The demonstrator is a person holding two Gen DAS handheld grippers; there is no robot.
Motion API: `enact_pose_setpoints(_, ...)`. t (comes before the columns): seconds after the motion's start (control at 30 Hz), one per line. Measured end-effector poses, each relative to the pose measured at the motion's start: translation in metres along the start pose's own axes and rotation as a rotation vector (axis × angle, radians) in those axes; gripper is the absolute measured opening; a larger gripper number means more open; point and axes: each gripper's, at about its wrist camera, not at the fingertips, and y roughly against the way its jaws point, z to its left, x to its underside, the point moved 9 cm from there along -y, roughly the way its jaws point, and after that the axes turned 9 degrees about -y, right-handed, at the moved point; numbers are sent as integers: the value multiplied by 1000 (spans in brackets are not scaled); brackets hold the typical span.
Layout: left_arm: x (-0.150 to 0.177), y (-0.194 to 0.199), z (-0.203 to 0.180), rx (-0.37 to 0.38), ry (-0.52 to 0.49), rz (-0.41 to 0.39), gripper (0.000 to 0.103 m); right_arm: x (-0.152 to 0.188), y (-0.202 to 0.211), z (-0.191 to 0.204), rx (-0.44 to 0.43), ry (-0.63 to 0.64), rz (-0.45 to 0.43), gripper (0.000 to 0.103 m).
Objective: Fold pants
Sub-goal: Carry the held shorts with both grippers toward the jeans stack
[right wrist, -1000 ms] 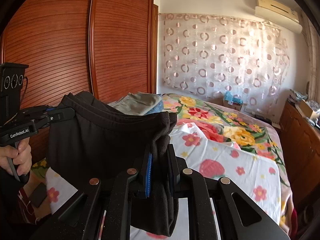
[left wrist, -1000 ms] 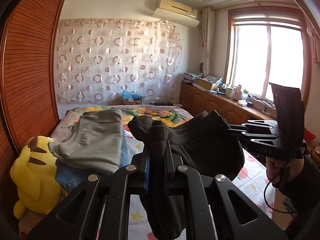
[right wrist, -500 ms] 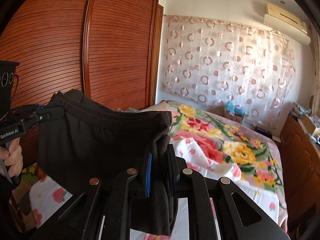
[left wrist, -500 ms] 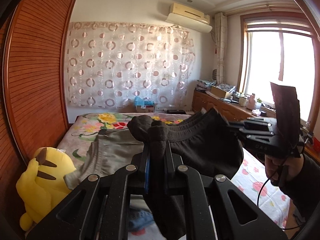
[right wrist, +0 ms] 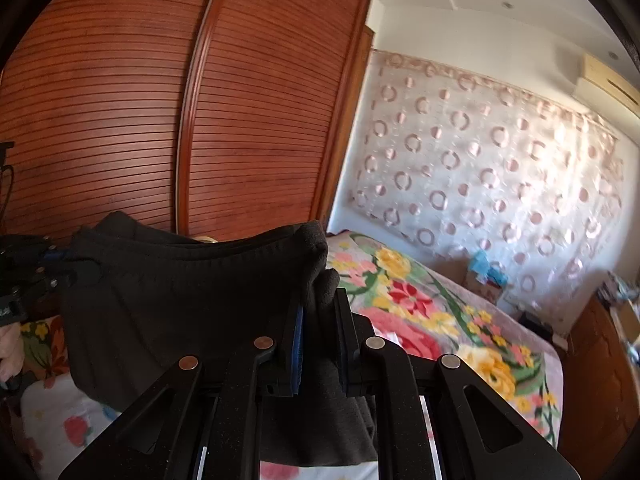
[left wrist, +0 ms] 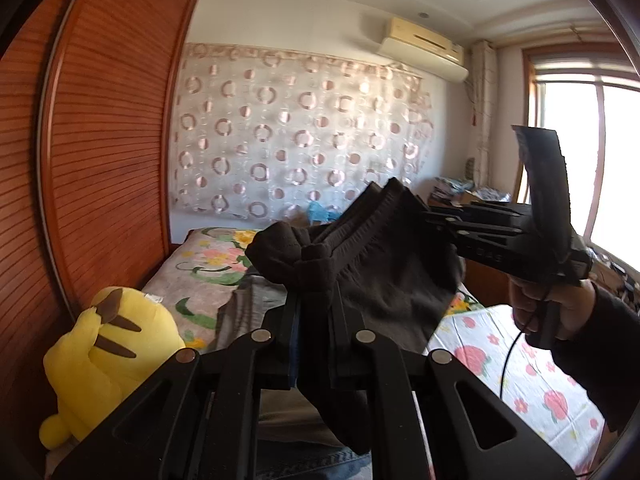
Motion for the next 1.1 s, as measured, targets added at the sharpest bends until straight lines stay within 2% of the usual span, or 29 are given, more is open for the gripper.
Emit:
enact_pose_setpoints(0.23,20,-10,17,-77,34,48,12,-4,-52,1,-78,-5,17,13)
enact_pose_setpoints(0.47,38,-12,24,-113,80,88,12,-1,-84,1,-131,10,49,13)
enact_pose_setpoints(0.5,42,-15,25,-119,77,105,12,2,-88,-1,-132,13,68,14)
enact_pose_setpoints(0.57,48,-17,26,-129,71,125,12,6,-86,-13,-118,-13,94,28)
enact_pose_setpoints(0.63,51,-19,26,-137,68,139,12,9,-84,-29,-96,-50,96,39)
enact_pose_setpoints(0.67,53,-19,27,-141,70,143,12,11,-80,-40,-90,-71,89,41)
enact_pose_setpoints(0.77,57,-18,27,-142,79,151,12,18,-67,-61,-90,-107,84,41)
enact_pose_setpoints(0.93,62,-19,29,-157,79,169,12,38,-62,-83,-119,-156,149,41)
enact_pose_setpoints(1.1,69,-21,31,-160,76,195,13,44,-77,-91,-43,-203,203,41)
